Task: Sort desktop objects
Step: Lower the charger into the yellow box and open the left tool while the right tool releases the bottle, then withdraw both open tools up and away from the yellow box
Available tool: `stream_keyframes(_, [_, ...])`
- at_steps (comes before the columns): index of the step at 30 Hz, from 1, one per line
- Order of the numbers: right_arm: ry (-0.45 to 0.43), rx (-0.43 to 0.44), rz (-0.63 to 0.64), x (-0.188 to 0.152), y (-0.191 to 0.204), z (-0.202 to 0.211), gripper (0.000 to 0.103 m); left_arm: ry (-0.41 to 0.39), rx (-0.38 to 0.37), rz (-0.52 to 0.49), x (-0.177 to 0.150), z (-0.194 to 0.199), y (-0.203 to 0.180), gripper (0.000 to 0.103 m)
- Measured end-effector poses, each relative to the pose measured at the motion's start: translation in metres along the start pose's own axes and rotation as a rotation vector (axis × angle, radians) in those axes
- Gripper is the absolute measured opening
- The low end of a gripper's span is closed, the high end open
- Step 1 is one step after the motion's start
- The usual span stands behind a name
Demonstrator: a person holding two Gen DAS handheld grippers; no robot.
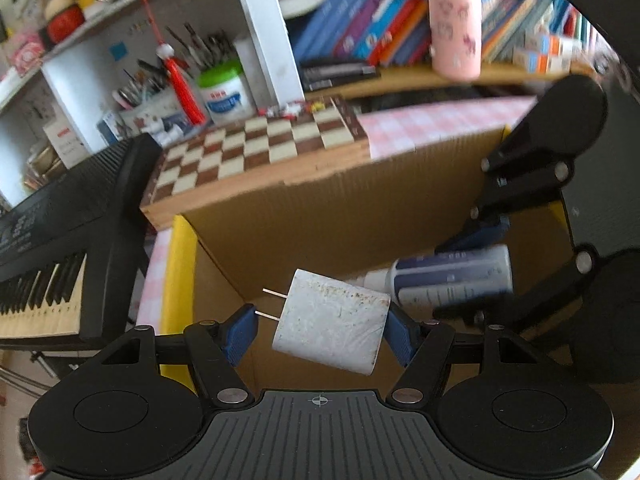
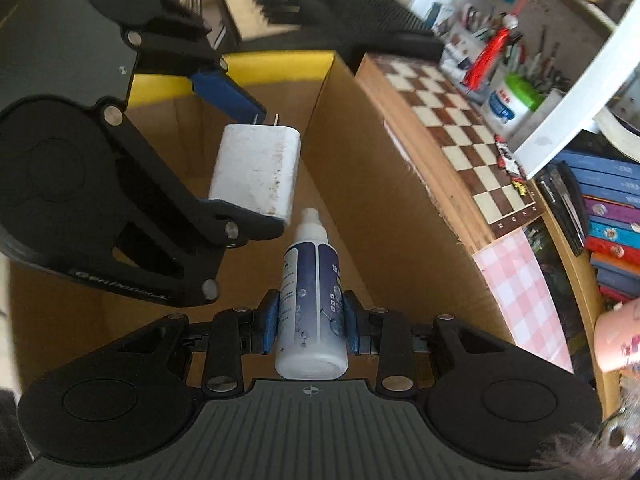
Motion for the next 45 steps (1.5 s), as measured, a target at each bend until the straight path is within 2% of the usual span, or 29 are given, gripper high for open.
stream_keyframes(6, [0.061, 0.007, 0.006, -0.008, -0.012, -0.02, 0.03, 0.05, -0.007, -0.015, -0.002, -0.005, -0.002, 0.069])
stream_keyframes(11, [0.049, 0.021, -0.041, -0.01, -0.019, -0.019, 0.03, 0.051, -0.006, -0.017, 0.0, -0.004, -0.004, 0.07])
stream_keyframes(14, [0.035, 0.015, -0.051, -0.01, -0.019, -0.017, 0.03, 0.042, 0.007, -0.01, 0.0, -0.002, -0.003, 0.082])
stream_keyframes(17, [-0.007, -0.011, -0.072, -0.009, -0.021, -0.01, 0.038, 0.012, 0.021, 0.021, -0.001, 0.004, -0.002, 0.085])
stream_keyframes(21, [-0.061, -0.03, -0.106, -0.008, -0.027, 0.003, 0.04, -0.056, 0.026, 0.064, -0.002, 0.019, 0.002, 0.086])
stream_keyframes(25, [-0.135, -0.038, -0.201, -0.012, -0.037, 0.025, 0.043, -0.133, 0.045, 0.077, -0.003, 0.041, 0.0, 0.091])
stream_keyframes(30, [-0.239, -0.076, -0.336, -0.024, -0.04, 0.061, 0.043, -0.204, 0.07, 0.097, -0.01, 0.066, -0.008, 0.091])
stream_keyframes(45, [-0.454, -0.27, -0.53, -0.069, 0.001, 0.147, 0.05, -0.427, 0.155, 0.137, -0.041, 0.151, -0.028, 0.1])
Point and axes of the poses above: each gripper's, at about its wrist camera, not at the fingertips, and z roughly against the way its jaws point, y to its left, x to its top, the point moved 1 cm from there along -z, roughly the way its jaws point, and after that the axes turned 2 degrees about -z, right-handed, at the moved point
